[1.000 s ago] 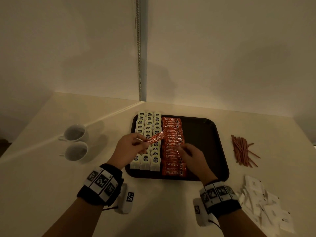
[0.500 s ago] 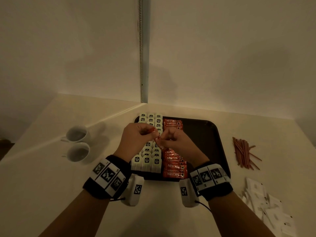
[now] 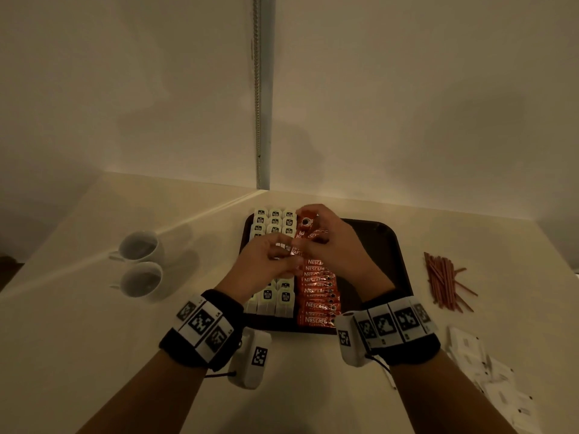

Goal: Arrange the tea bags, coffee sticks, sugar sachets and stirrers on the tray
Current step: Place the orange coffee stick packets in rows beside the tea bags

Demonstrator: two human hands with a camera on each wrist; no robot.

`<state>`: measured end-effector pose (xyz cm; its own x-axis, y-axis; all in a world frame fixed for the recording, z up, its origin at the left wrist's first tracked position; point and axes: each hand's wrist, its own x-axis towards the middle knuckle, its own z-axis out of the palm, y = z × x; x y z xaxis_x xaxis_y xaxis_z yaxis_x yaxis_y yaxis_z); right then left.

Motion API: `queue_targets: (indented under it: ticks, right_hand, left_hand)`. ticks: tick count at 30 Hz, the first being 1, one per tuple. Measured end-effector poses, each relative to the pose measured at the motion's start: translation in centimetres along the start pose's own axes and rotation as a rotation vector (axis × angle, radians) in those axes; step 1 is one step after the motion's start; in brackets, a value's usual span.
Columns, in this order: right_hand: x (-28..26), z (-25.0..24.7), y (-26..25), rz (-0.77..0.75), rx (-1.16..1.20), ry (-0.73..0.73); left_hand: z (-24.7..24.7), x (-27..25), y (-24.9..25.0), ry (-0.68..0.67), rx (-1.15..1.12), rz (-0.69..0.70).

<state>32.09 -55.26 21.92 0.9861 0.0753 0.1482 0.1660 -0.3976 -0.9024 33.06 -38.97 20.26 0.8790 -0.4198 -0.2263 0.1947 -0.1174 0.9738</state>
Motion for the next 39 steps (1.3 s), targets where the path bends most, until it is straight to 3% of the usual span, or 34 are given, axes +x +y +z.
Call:
queue_targets:
  ticks: [3,7,10,14,18,22,25,28,30,39]
  right_hand:
    - [0.1,-0.1,0.1,0.038,-0.001,0.135]
    - [-0.4,-0.8,0.2,0.117,0.156,0.154]
    - [-0.9,-1.6,0.7,0.176,0.187,0.09]
    - [-1.4,-2.9,2.7,0.207,-0.021,-0.065]
    - [-2.4,-3.9,4.3,0.244,-0.217,-0.176]
    - [-4.0,-5.2,6.3,0.345,-0.2,-0.193]
    - [-5.4,-6.5,8.5,0.407,-0.209,-0.089]
    - [-7.1,-7.5,10.7,0.487,-0.206,-0.011]
    - [-8.1,-7.8,12.0,0.529,-0.198,0.027]
    - [-11.3,-8.2,14.0,0.607,-0.138,0.17]
  left_hand:
    - [-0.1,-0.1,-0.6,0.048,-0.054,0.031]
    - [-0.3,-0.1,-1.1,0.107,-0.118,0.061]
    - [-0.6,0.0,-1.4,0.135,-0.087,0.081]
    - [-1.1,0.7,-2.1,0.119,0.063,0.103]
    - [-0.1,1.5,-3.0,0.012,0.182,0.107]
    - [1.1,3.0,-4.7,-0.098,0.253,0.103]
    - [1.7,4.4,-6.8,-0.14,0.566,0.125]
    - [3.2,4.8,-8.5,-0.285,1.071,0.274]
    - [4.3,4.7,-9.5,-0.331,1.28,0.331]
    - [6.7,4.5,-12.6,-0.306,1.458,0.333]
